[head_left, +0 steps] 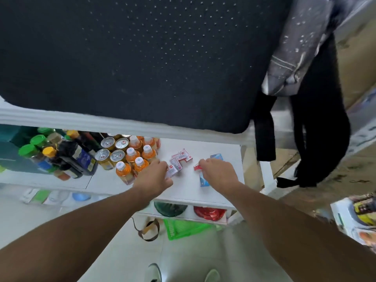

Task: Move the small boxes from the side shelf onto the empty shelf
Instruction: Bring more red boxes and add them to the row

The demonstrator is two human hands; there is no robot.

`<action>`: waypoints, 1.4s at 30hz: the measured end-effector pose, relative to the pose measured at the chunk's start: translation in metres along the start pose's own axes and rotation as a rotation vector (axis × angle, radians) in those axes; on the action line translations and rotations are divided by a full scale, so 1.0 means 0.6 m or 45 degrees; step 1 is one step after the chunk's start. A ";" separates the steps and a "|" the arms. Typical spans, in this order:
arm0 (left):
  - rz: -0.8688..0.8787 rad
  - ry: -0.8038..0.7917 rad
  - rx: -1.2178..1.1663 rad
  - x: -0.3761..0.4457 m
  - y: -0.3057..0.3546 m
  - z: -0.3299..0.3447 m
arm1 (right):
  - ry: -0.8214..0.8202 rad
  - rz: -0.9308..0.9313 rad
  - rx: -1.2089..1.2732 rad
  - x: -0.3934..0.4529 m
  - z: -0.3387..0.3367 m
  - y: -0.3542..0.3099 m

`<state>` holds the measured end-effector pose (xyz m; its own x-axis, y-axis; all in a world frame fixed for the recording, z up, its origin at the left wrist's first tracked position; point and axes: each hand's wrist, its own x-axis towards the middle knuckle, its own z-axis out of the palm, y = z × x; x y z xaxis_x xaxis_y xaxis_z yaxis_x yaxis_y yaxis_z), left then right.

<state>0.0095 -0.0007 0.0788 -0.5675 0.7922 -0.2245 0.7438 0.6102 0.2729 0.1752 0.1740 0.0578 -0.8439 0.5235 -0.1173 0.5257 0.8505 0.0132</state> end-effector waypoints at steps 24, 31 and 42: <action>0.930 -0.210 0.170 -0.157 0.178 0.000 | 0.020 0.766 0.110 -0.463 -0.029 -0.027; 1.235 -0.229 0.161 -0.245 0.322 0.031 | 0.056 1.098 0.024 -0.663 -0.048 0.008; 1.623 -0.232 0.373 -0.422 0.610 0.104 | 0.089 1.421 -0.004 -0.986 -0.058 0.097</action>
<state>0.4475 0.0212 0.1771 0.6207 0.7788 -0.0909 0.7794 -0.6003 0.1793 0.7015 -0.0844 0.1624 0.0968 0.9951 0.0179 0.9921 -0.0979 0.0785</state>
